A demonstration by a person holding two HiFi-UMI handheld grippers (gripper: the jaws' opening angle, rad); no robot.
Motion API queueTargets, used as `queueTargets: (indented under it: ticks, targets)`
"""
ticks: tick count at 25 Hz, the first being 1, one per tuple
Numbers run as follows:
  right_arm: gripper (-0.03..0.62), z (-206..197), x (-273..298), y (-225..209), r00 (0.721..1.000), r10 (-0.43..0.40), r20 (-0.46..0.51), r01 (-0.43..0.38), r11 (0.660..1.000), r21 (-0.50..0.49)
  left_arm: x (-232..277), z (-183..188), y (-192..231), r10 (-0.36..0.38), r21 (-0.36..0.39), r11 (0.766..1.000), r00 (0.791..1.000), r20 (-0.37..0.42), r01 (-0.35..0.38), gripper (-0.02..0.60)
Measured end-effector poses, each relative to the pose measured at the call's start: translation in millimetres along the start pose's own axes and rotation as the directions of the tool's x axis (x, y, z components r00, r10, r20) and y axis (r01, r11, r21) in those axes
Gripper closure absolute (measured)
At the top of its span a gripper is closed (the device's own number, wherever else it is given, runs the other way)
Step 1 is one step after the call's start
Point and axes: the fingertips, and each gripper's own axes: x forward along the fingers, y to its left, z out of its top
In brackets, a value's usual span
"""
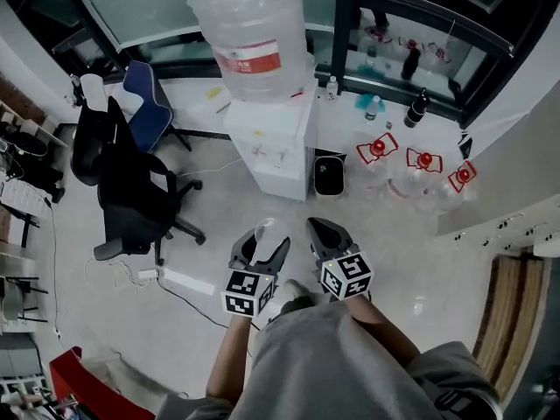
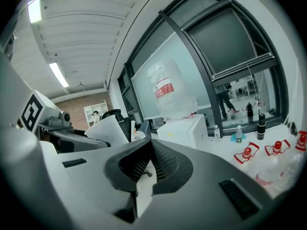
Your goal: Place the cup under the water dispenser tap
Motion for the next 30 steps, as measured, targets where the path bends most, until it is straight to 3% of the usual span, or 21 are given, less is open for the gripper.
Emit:
queueTargets:
  ticks: [7,13,25,30]
  targets:
    - [0.583,-10.5,27.2,-0.1,0.997,-0.072,-0.019,0.072,0.997,-0.013,16.0,-8.4,33.9,-0.066,-0.006,0.998,0.997,-0.031,0.066,0.323]
    - [0.583,-21.0,48.8,-27.0,0.989,-0.144,-0.029,0.143,0.989,-0.050,50.5,-15.9,42.7,-0.106,0.003,0.994,0.992,-0.066,0.106,0.322]
    - [0.583,-29.4,102.0,-126.5,0.982,-0.178,-0.064,0.176,0.984,-0.035,162.7,-7.2,66.8,-0.086,-0.003,0.996,0.988,-0.130,0.086,0.322]
    - [0.583,-36.5,124.9,-160.7,0.985,-0.152,-0.087,0.150,0.988,-0.025,210.1,-9.1,74.6,-0.071,-0.054,0.997,0.985,-0.158,0.064,0.323]
